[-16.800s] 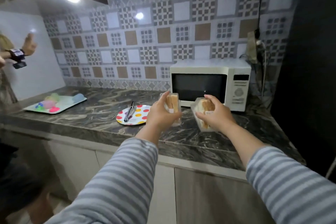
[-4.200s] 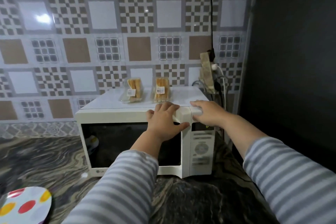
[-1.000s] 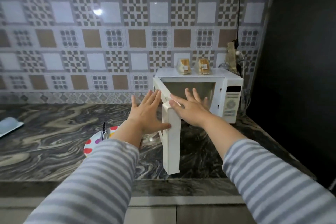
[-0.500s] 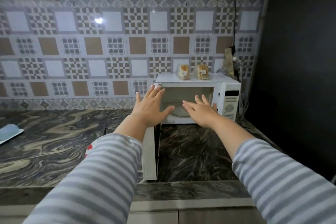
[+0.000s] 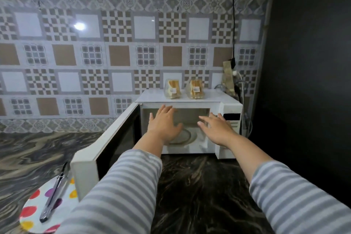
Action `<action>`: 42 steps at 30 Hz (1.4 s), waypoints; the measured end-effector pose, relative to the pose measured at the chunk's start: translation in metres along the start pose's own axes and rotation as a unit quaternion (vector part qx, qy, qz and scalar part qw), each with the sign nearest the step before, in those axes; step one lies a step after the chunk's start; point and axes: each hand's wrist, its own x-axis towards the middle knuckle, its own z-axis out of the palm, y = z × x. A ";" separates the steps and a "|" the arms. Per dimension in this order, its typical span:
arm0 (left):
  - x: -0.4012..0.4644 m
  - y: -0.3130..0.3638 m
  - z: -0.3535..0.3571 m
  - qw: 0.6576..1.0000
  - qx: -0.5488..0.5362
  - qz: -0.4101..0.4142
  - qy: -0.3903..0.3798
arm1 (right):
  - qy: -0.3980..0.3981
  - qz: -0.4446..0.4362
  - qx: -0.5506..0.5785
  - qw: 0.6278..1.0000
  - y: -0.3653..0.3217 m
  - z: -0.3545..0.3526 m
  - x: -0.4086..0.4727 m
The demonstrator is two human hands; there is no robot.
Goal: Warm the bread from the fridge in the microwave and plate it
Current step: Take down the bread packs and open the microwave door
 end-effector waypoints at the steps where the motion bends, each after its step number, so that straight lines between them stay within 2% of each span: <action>1: 0.014 0.001 0.004 1.000 -0.011 -0.011 0.015 | 0.022 -0.009 0.003 1.000 0.007 -0.002 0.015; 3: 0.047 0.003 0.013 0.998 -0.024 -0.024 0.049 | 0.062 -0.029 0.013 0.998 0.021 -0.008 0.049; 9: 0.133 0.000 0.028 0.990 -0.044 -0.071 0.110 | 0.109 -0.064 0.056 0.990 0.038 -0.026 0.138; 16: 0.208 -0.023 0.033 0.988 -0.041 -0.087 0.120 | 0.090 -0.071 0.100 0.988 0.030 -0.032 0.225; 21: 0.247 -0.035 0.037 0.987 -0.056 -0.110 0.103 | 0.101 -0.028 0.122 0.987 0.022 -0.028 0.267; 26: 0.258 -0.038 0.051 0.984 -0.078 -0.144 0.063 | 0.122 -0.012 0.149 0.981 0.019 -0.015 0.281; 31: 0.254 -0.040 0.052 0.979 -0.094 -0.162 0.078 | 0.126 -0.014 0.146 0.981 0.020 -0.010 0.280; 42: 0.241 -0.032 0.046 0.964 -0.135 -0.163 0.160 | 0.167 -0.015 0.189 0.968 0.014 -0.018 0.257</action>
